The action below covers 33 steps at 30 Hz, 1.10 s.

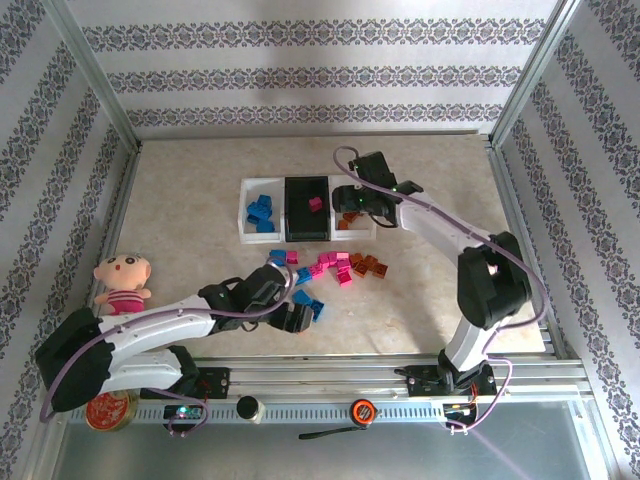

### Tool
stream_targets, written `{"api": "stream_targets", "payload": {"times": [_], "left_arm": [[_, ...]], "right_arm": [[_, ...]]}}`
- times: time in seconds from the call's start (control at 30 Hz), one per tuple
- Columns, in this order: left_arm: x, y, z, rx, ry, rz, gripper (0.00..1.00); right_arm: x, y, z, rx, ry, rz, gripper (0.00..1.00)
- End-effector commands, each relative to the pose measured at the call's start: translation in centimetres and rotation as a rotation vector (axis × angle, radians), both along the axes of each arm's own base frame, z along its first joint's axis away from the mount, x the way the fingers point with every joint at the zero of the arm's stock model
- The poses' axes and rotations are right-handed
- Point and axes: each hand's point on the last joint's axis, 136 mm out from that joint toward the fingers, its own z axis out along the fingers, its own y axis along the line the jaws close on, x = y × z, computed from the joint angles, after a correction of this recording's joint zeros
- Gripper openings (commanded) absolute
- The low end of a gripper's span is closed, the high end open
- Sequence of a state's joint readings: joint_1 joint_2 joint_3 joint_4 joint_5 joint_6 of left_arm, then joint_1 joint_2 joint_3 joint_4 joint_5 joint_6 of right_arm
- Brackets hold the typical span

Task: Sort the legos into containers by color
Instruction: Pick up the lego from the middle-left of the table.

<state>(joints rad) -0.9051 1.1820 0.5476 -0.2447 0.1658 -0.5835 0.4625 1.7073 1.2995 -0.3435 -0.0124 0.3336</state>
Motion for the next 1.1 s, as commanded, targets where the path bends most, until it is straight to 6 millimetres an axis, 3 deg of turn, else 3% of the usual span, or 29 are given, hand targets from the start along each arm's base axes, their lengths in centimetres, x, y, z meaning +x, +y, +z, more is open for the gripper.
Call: {"api": "stream_targets", "payload": {"times": [0.0, 0.23, 0.4, 0.6, 0.73, 0.9, 1.07], "left_arm": [[-1.5, 0.1, -1.4, 0.098, 0.023, -0.060, 0.91], [-1.1, -1.2, -3.6, 0.205, 0.014, -0.120, 0.77], [-0.9, -2.0, -4.3, 0.213, 0.014, -0.147, 0.68], [-1.8, -2.4, -4.4, 0.188, 0.035, -0.156, 0.51], [-1.7, -2.3, -3.0, 0.146, 0.012, -0.133, 0.39], [-1.0, -2.4, -0.3, 0.109, -0.044, -0.112, 0.34], [2.8, -4.2, 6.1, -0.007, -0.187, -0.091, 0.35]], "right_arm": [[-1.5, 0.2, 1.7, 0.036, -0.055, 0.005, 0.68], [-4.7, 0.4, 1.9, 0.052, -0.075, 0.029, 0.68], [-6.0, 0.0, 2.7, 0.066, -0.098, 0.030, 0.68], [-6.6, -1.0, 2.4, 0.059, -0.106, 0.004, 0.68], [-6.9, -1.7, 1.4, 0.058, -0.099, -0.022, 0.68], [-7.5, -2.8, 0.4, 0.061, -0.086, -0.051, 0.68], [-8.7, -4.5, -0.2, 0.064, -0.092, -0.095, 0.68]]}}
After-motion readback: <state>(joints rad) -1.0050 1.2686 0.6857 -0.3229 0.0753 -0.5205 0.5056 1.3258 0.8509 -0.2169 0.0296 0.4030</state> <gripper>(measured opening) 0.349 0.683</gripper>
